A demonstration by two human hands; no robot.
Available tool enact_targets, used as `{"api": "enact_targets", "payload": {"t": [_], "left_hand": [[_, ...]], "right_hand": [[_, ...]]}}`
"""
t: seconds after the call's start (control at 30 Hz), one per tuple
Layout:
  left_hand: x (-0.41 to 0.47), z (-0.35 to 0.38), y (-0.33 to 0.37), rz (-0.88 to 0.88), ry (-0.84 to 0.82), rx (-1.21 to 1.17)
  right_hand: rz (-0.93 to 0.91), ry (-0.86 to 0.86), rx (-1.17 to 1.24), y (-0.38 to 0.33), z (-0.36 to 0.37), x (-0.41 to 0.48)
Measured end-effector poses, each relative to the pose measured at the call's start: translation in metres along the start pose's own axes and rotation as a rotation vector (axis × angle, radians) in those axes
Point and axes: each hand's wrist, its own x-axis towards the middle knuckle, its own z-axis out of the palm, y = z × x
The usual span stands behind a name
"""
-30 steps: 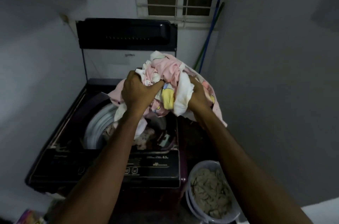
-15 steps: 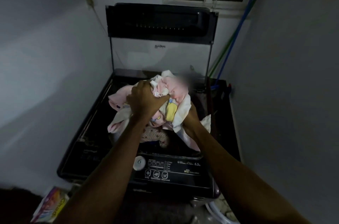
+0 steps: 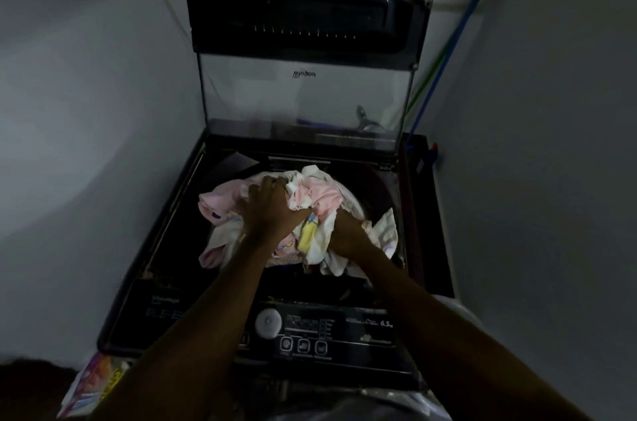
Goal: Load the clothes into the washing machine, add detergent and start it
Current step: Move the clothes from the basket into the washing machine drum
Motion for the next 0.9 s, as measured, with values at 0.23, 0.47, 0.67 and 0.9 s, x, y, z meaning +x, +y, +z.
{"api": "enact_targets", "payload": {"t": [0.23, 0.47, 0.67, 0.9], "left_hand": [[0.020, 0.030, -0.038, 0.145, -0.123, 0.211], [0.035, 0.058, -0.070, 0.343, -0.568, -0.074], [0.036, 0.059, -0.112, 0.485, -0.595, -0.107], [0.025, 0.091, -0.131, 0.429, -0.763, 0.171]], "right_hand": [[0.190, -0.160, -0.566, -0.011, 0.033, 0.003], [0.274, -0.114, -0.458, -0.008, 0.060, -0.003], [0.170, -0.294, -0.308, -0.007, 0.081, 0.007], [0.042, -0.302, -0.431, -0.006, 0.095, 0.000]]}}
